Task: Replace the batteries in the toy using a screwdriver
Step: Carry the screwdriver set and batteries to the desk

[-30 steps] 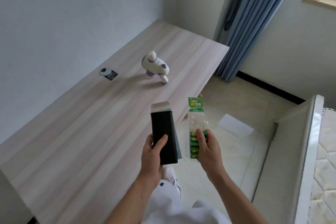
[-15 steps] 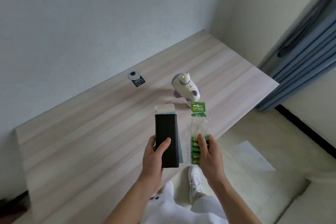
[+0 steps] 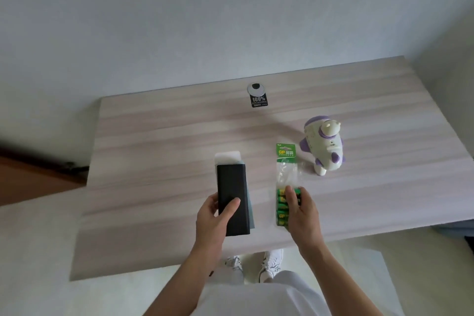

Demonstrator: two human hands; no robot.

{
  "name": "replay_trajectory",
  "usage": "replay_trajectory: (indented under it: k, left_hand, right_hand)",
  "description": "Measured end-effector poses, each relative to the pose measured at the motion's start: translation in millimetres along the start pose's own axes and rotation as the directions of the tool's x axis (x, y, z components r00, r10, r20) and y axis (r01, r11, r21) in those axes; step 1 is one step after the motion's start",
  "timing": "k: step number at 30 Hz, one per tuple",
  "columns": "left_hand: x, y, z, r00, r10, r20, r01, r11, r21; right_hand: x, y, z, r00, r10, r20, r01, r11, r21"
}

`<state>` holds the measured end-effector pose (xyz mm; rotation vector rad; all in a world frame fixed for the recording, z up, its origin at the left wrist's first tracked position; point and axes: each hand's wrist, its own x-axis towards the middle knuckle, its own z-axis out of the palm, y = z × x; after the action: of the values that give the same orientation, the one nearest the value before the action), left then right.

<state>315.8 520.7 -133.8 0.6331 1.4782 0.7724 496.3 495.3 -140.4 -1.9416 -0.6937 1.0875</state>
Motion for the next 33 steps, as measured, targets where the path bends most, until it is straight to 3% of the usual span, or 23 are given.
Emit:
replay_trajectory:
  k: [7, 18, 25, 33]
  left_hand:
    - [29.7, -19.0, -7.1, 0.995, -0.029, -0.094, 0.031, 0.999, 0.025]
    - [65.0, -40.2, 1.1, 0.982, 0.042, -0.186, 0.005, 0.970, 0.245]
    - [71.7, -52.1, 6.0, 0.962, 0.155, -0.226, -0.024, 0.869, 0.494]
    - [80.2, -63.5, -6.0, 0.955, 0.207, -0.214, -0.068, 0.851, 0.521]
  right_hand:
    - [26.9, 16.4, 28.1, 0.992, 0.064, 0.112, -0.052, 0.994, -0.099]
    - [48.7, 37.4, 69.6, 0.997, -0.017, 0.073, 0.042, 0.934, -0.354]
    - [49.1, 40.8, 80.0, 0.990, -0.098, 0.105, 0.137, 0.867, -0.480]
    - [54.3, 56.1, 90.0, 0.991, -0.098, 0.093, 0.134, 0.804, -0.579]
